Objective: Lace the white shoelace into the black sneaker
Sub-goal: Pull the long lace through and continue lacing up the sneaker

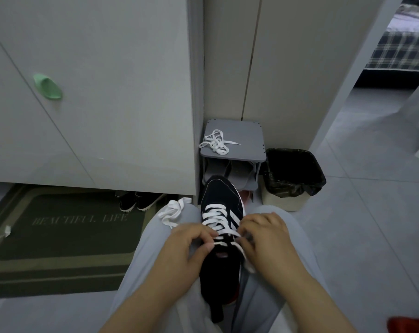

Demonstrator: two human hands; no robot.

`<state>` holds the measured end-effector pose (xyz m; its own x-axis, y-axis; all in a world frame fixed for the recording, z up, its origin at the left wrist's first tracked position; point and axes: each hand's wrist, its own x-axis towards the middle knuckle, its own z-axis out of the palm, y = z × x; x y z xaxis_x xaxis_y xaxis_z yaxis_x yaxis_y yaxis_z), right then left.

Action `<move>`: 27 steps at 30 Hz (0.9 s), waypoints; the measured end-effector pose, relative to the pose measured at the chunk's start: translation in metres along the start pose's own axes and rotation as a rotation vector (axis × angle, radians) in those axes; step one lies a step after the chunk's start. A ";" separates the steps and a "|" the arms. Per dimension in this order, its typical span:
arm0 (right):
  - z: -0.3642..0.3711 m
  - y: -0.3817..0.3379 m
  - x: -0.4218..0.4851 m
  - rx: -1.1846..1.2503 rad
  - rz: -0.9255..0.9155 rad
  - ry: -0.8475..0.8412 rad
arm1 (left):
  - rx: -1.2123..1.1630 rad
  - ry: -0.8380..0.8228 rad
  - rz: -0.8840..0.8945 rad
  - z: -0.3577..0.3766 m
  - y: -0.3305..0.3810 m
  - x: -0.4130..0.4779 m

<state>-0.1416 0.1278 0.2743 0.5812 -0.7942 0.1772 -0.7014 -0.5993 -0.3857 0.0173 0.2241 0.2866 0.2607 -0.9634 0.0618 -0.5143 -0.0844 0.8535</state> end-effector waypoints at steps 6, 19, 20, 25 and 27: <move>-0.026 -0.007 0.001 0.515 0.113 -0.022 | -0.901 -0.033 -0.300 -0.019 0.029 -0.004; -0.054 -0.003 -0.013 0.940 0.270 0.199 | 0.595 0.019 -0.053 -0.063 -0.001 0.007; -0.054 -0.002 -0.013 0.954 0.281 0.201 | 0.422 0.118 -0.044 -0.066 0.001 0.005; -0.050 -0.003 -0.014 1.036 0.393 0.239 | -0.663 0.496 -0.180 -0.073 0.022 0.010; -0.046 -0.005 -0.013 1.069 0.401 0.225 | -1.026 0.466 -0.207 -0.068 0.033 0.014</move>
<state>-0.1642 0.1364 0.3156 0.2350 -0.9719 -0.0157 -0.0508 0.0039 -0.9987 0.0599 0.2253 0.3509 0.6502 -0.7492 -0.1262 0.4270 0.2229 0.8764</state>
